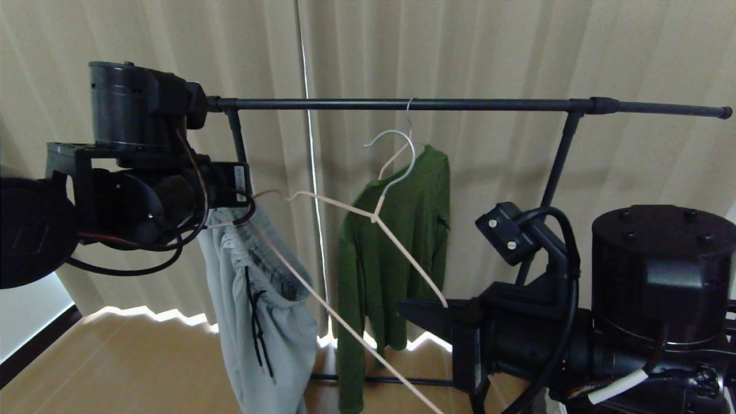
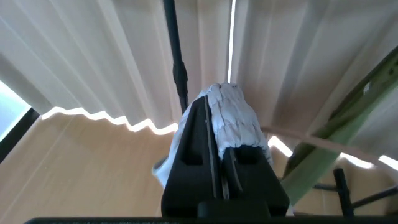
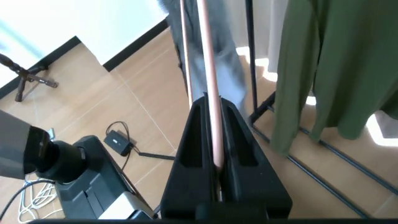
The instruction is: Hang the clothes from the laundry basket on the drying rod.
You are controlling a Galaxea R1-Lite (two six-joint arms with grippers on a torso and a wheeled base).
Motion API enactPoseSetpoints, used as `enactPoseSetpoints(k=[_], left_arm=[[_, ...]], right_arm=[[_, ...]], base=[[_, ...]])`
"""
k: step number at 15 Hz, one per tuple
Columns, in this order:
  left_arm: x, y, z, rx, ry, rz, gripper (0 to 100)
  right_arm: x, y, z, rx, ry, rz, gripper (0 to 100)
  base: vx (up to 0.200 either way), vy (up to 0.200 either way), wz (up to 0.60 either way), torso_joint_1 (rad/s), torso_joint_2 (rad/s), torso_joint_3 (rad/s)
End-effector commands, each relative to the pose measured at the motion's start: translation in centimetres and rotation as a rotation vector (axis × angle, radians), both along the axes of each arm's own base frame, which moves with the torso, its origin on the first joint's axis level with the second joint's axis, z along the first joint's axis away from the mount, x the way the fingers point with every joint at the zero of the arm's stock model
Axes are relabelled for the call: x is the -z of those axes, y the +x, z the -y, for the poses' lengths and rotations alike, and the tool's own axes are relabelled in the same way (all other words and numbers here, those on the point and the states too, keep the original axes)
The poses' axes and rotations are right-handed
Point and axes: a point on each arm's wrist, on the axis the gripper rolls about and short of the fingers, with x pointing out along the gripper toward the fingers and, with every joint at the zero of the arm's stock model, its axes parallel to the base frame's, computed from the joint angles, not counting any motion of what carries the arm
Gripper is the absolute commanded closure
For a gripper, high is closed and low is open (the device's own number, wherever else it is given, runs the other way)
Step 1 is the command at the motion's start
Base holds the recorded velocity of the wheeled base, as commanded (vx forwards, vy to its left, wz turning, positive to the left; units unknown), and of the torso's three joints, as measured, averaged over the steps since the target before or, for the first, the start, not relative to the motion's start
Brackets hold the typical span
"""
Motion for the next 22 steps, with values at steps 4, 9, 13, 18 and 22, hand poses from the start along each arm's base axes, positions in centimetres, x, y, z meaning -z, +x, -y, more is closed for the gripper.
enactPoseSetpoints(k=[4,9,13,18,22], left_arm=[[-0.3,0.6,0.1,-0.012,-0.005,0.013,100],[-0.2,0.5,0.2,-0.035,0.005,0.014,100],[-0.2,0.4,0.2,-0.036,0.006,0.013,100],[-0.2,0.4,0.2,-0.067,0.016,0.02,100],[0.0,0.4,0.2,-0.068,0.02,0.012,100]], right_arm=[[0.4,-1.7,-0.2,-0.053,-0.006,-0.015,100],[-0.1,-1.1,-0.9,-0.047,0.058,0.038,100],[0.7,-0.4,-1.7,-0.031,0.034,0.027,100],[1.4,0.9,-3.6,0.025,-0.004,0.027,100],[2.2,2.3,-5.3,0.14,-0.041,0.056,100]], base=[[0.0,0.0,0.0,0.0,0.0,0.0],[0.0,0.0,0.0,0.0,0.0,0.0],[0.0,0.0,0.0,0.0,0.0,0.0],[0.0,0.0,0.0,0.0,0.0,0.0],[0.0,0.0,0.0,0.0,0.0,0.0]])
